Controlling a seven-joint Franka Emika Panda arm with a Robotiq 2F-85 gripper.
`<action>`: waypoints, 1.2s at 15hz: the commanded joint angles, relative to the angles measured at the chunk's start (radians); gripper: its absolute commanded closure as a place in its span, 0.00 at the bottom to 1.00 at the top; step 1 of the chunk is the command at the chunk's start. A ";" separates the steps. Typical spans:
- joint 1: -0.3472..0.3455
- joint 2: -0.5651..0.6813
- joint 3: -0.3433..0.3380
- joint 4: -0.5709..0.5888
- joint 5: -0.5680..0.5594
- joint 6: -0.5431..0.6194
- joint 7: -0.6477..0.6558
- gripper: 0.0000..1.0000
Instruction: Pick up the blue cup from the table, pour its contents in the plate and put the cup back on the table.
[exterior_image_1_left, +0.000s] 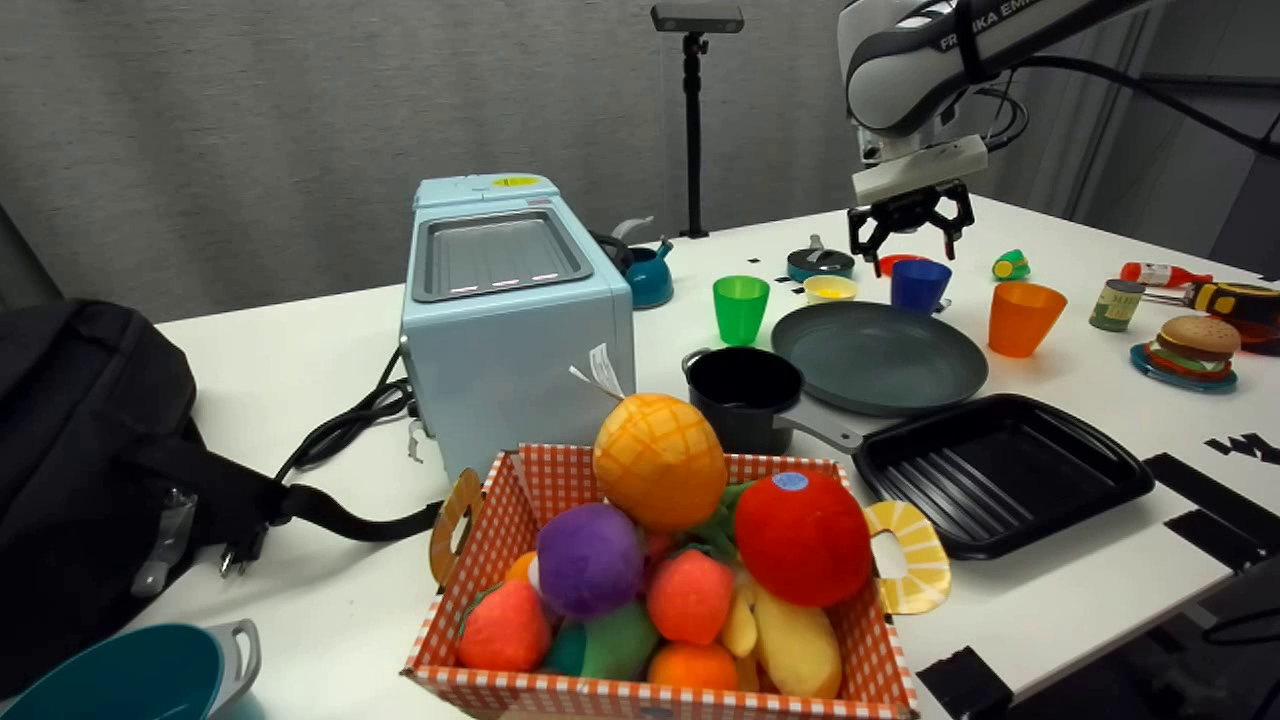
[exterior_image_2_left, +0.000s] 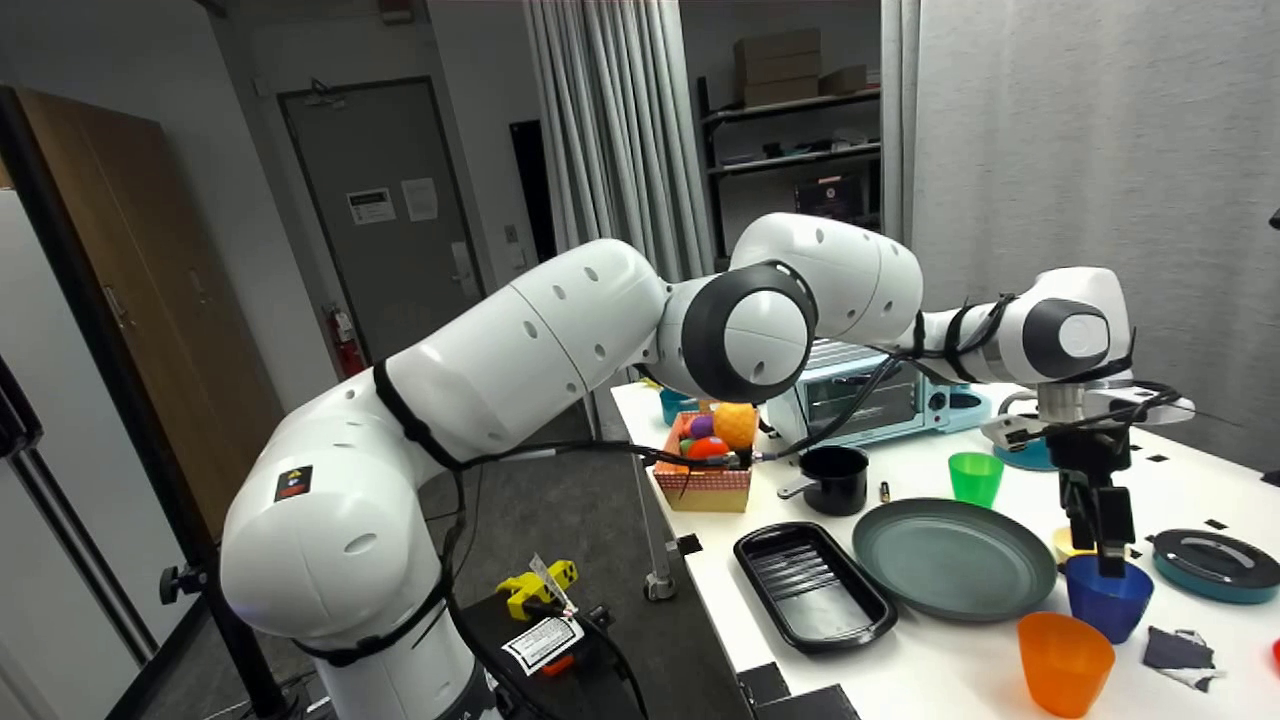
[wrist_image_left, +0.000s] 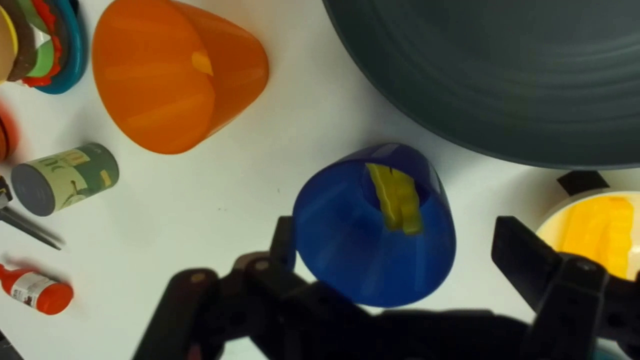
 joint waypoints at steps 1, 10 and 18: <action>-0.003 0.082 0.001 0.127 0.010 -0.047 0.055 0.01; -0.002 0.119 0.001 0.167 0.005 -0.047 0.085 0.74; -0.013 0.019 -0.004 0.099 -0.009 0.045 0.028 0.99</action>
